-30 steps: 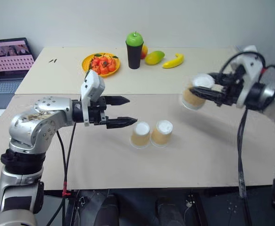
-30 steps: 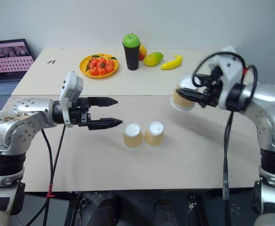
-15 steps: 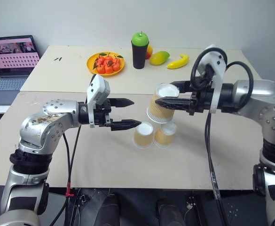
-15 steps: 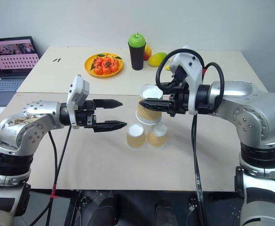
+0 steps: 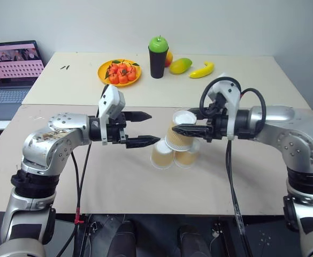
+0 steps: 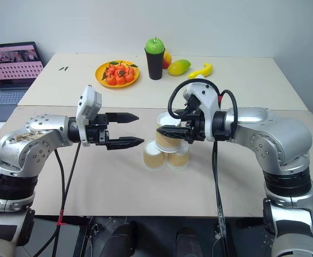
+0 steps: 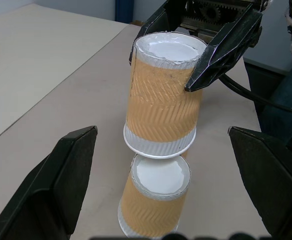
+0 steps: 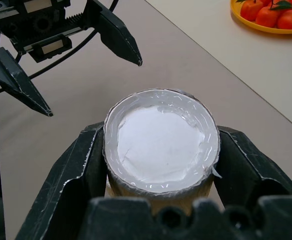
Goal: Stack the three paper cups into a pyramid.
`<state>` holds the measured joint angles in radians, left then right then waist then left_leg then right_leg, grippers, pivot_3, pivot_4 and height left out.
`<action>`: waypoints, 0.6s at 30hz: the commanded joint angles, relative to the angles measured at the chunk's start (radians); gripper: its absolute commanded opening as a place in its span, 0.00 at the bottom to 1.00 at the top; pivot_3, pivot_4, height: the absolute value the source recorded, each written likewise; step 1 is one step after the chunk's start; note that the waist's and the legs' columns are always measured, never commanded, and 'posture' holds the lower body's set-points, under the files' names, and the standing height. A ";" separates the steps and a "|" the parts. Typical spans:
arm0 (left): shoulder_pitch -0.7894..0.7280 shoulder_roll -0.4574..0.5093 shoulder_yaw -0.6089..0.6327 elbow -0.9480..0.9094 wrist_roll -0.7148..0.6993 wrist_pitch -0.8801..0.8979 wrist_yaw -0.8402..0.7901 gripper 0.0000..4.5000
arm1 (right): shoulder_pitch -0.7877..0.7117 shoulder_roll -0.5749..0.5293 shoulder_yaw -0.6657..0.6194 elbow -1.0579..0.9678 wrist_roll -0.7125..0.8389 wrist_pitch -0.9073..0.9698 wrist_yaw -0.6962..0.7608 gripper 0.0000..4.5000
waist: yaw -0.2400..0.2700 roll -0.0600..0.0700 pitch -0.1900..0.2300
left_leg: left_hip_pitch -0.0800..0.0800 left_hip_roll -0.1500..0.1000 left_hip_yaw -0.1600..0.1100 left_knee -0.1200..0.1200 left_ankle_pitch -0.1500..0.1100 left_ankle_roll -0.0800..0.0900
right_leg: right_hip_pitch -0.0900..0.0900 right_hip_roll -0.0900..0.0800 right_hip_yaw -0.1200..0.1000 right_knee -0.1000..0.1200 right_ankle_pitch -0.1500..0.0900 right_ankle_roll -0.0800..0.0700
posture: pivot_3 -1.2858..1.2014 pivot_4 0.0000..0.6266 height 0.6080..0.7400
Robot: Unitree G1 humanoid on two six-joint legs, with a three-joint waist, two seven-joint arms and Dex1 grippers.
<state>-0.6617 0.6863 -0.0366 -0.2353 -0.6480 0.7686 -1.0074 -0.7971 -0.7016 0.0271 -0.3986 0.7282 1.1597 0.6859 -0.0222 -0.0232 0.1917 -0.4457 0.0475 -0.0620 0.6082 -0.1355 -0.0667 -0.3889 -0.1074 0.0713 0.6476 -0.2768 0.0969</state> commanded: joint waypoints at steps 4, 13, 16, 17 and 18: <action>-0.011 0.016 0.025 -0.021 0.000 -0.006 0.003 1.00 | 0.001 0.004 -0.013 -0.011 -0.009 -0.027 -0.003 0.70 | 0.000 0.000 0.000 | 0.000 0.000 0.000 0.000 0.000 0.000 | 0.000 0.000 0.000 0.000 0.000 0.000 | 0.52 0.24 0.96; -0.018 0.011 0.020 -0.005 0.004 -0.015 0.008 1.00 | -0.006 0.006 -0.034 -0.030 0.010 -0.026 0.008 0.99 | 0.000 0.000 0.000 | 0.000 0.000 0.000 0.000 0.000 0.000 | 0.000 0.000 0.000 0.000 0.000 0.000 | 0.52 0.24 0.96; -0.021 0.005 0.016 0.002 0.009 -0.021 0.010 1.00 | -0.016 0.002 -0.062 -0.038 0.042 -0.017 0.019 0.99 | 0.000 0.000 0.000 | 0.000 0.000 0.000 0.000 0.000 0.000 | 0.000 0.000 0.000 0.000 0.000 0.000 | 0.52 0.24 0.96; -0.022 0.003 0.014 0.004 0.010 -0.022 0.011 1.00 | -0.020 0.003 -0.078 -0.042 0.064 -0.010 0.026 0.99 | 0.000 0.000 0.000 | 0.000 0.000 0.000 0.000 0.000 0.000 | 0.000 0.000 0.000 0.000 0.000 0.000 | 0.52 0.24 0.96; -0.023 0.001 0.013 0.006 0.012 -0.024 0.012 1.00 | -0.028 0.005 -0.100 -0.047 0.094 0.001 0.031 0.99 | 0.000 0.000 0.000 | 0.000 0.000 0.000 0.000 0.000 0.000 | 0.000 0.000 0.000 0.000 0.000 0.000 | 0.52 0.24 0.96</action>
<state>-0.6624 0.6898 -0.0357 -0.2204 -0.6401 0.7677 -0.9954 -0.7971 -0.6954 -0.0022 -0.4035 0.7712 1.1611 0.7017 -0.0218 -0.0232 0.1917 -0.4457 0.0475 -0.0621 0.6080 -0.1355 -0.0666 -0.3889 -0.1074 0.0712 0.6475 -0.2768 0.0969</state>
